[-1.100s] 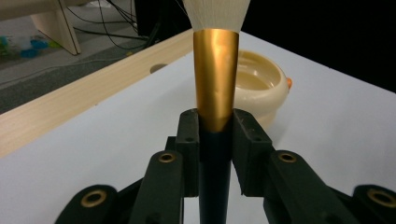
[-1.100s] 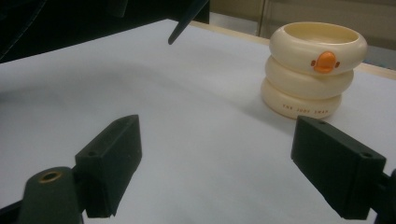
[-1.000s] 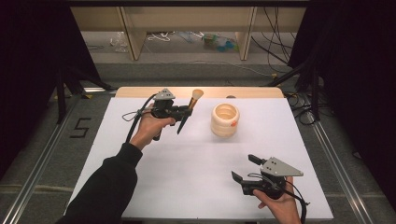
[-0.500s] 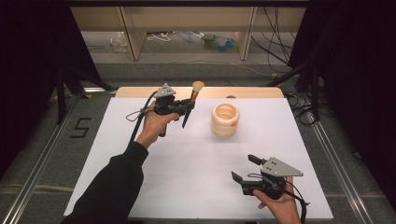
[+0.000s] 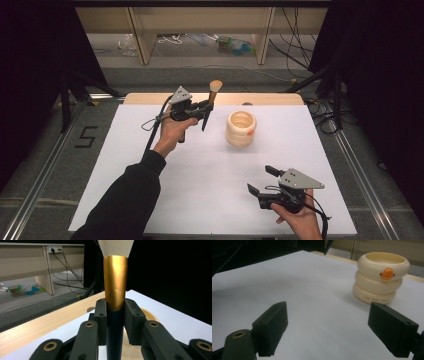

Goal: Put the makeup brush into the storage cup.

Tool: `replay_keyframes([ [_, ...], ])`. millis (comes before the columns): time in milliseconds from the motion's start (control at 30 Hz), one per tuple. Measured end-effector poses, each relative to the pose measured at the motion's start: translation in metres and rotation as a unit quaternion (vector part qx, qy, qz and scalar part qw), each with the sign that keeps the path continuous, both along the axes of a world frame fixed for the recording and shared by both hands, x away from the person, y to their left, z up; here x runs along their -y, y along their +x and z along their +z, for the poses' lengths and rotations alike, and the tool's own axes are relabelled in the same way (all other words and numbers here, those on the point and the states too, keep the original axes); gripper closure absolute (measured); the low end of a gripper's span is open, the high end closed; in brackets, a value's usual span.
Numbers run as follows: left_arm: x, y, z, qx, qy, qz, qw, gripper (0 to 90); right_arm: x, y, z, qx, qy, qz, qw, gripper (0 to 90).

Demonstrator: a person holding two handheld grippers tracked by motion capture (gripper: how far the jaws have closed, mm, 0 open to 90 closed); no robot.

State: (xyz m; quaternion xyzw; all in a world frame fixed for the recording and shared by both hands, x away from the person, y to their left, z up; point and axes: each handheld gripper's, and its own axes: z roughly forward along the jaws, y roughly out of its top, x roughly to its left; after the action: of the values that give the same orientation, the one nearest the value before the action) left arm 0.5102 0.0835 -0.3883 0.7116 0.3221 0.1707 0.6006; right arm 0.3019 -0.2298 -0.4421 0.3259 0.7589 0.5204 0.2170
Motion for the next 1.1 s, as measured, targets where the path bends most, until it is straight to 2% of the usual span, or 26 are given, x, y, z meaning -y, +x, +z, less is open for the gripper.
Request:
replay_keyframes([
  [67,0.004,0.001,-0.001,0.002,-0.012,0.002,0.9999,73.9,0.0,-0.001,0.0,-0.009,0.005,-0.002,0.9999,17.1],
  [200,0.007,0.002,-0.002,0.006,-0.015,0.003,0.9999,73.9,0.0,0.0,0.0,0.002,0.002,-0.001,1.0,17.1],
  [300,0.012,0.002,0.001,0.01,-0.024,0.004,0.9997,73.9,0.0,0.0,0.001,-0.006,-0.002,0.003,1.0,17.1],
  [367,0.014,0.002,0.002,0.013,-0.023,0.003,0.9996,73.9,0.0,0.0,0.001,-0.002,-0.002,0.004,1.0,17.1],
  [533,0.025,0.002,0.007,0.022,-0.025,0.001,0.9994,73.9,0.0,0.0,0.001,-0.002,-0.002,0.003,1.0,17.1],
  [600,0.034,0.003,0.01,0.025,-0.034,-0.001,0.9991,73.9,0.0,0.0,0.001,-0.001,-0.003,0.005,1.0,17.1],
  [767,0.05,0.004,0.012,0.03,-0.026,-0.009,0.9992,73.9,0.0,0.0,0.001,-0.002,-0.001,0.006,1.0,17.1],
  [1100,0.067,0.009,0.015,0.032,-0.029,-0.012,0.999,73.9,-0.001,0.0,0.001,-0.004,0.001,0.009,0.9999,17.1],
])
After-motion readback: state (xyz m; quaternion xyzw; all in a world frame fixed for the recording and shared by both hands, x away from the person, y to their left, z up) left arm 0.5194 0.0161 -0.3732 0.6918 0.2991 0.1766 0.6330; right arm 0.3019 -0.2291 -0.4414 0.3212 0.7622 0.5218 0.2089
